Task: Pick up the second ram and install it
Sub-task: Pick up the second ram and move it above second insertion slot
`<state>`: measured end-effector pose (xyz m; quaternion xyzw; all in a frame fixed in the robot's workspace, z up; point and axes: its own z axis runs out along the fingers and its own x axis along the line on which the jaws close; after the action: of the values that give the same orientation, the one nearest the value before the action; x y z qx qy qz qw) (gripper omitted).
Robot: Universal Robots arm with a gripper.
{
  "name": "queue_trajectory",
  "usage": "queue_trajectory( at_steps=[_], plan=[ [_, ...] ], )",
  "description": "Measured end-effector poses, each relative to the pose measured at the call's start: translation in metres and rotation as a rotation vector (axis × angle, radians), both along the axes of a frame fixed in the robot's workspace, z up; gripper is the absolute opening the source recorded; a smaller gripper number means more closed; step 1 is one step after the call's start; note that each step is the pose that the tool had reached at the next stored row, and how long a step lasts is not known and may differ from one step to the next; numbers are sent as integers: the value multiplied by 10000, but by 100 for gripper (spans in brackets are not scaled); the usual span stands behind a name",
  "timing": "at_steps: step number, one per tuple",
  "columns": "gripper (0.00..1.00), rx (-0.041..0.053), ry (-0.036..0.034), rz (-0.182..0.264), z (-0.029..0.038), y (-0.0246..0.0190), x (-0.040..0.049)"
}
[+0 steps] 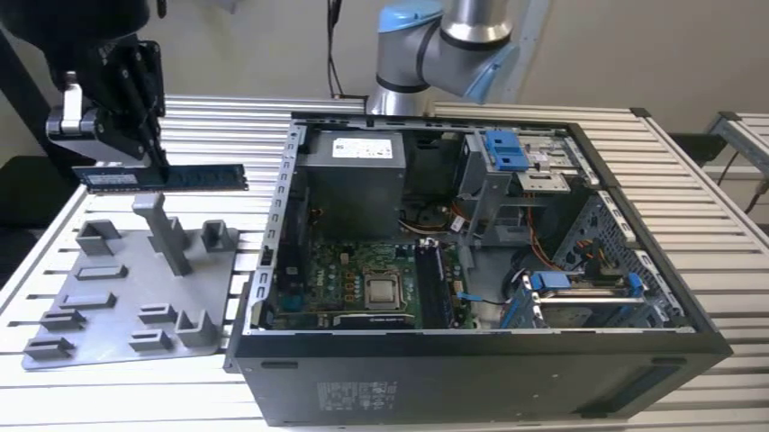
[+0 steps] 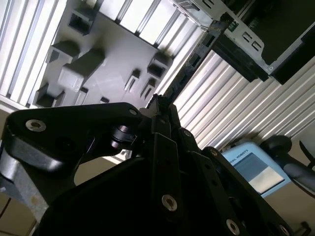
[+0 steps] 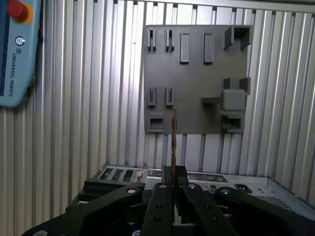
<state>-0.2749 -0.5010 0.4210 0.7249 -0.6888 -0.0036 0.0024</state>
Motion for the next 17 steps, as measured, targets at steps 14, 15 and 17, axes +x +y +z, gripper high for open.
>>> queue_trajectory(
  at_steps=[14,15,17],
  plan=[
    [14,0,2,1,0,0,431],
    [14,0,3,0,0,0,474],
    [14,0,4,0,0,0,551]
  ],
)
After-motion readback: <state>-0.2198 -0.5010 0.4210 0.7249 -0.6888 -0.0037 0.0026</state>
